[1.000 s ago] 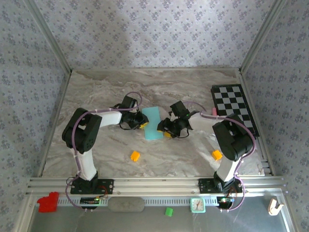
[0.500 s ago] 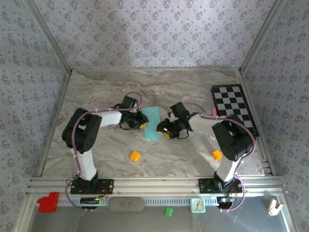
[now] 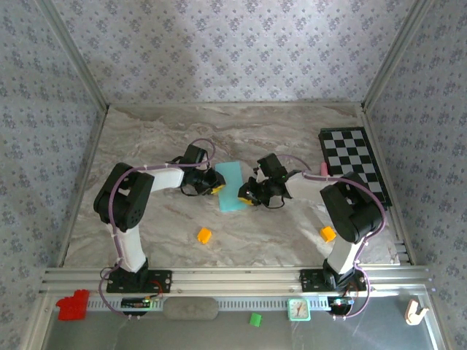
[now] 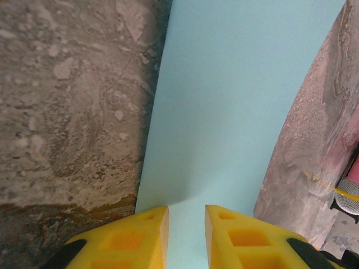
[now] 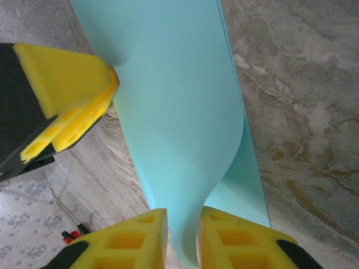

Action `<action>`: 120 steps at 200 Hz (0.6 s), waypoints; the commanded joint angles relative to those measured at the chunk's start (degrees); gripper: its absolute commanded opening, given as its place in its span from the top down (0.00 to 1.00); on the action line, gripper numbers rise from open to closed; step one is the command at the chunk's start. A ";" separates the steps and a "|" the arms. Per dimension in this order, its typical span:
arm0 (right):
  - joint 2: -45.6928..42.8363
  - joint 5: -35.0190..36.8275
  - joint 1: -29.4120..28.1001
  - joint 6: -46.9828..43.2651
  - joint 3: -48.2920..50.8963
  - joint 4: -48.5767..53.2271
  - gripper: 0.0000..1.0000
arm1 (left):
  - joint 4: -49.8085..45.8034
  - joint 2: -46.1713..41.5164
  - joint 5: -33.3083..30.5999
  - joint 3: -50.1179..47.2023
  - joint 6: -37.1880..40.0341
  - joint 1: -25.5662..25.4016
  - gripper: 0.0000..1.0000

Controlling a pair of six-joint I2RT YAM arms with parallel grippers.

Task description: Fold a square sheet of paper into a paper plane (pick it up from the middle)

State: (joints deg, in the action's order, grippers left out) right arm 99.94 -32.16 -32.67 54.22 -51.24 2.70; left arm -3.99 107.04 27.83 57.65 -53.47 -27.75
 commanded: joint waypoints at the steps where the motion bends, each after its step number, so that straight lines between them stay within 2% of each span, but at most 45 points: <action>1: -0.23 0.61 0.23 1.23 0.93 -0.33 0.81 | -0.81 -0.78 1.20 0.20 1.65 0.18 0.75; 120: -0.46 0.26 0.69 2.78 0.64 3.43 0.76 | -1.87 -0.53 0.69 1.00 2.06 0.15 0.75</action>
State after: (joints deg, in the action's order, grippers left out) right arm 99.94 -32.18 -32.27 56.16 -50.92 3.70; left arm -4.05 107.04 27.83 57.67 -52.97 -27.75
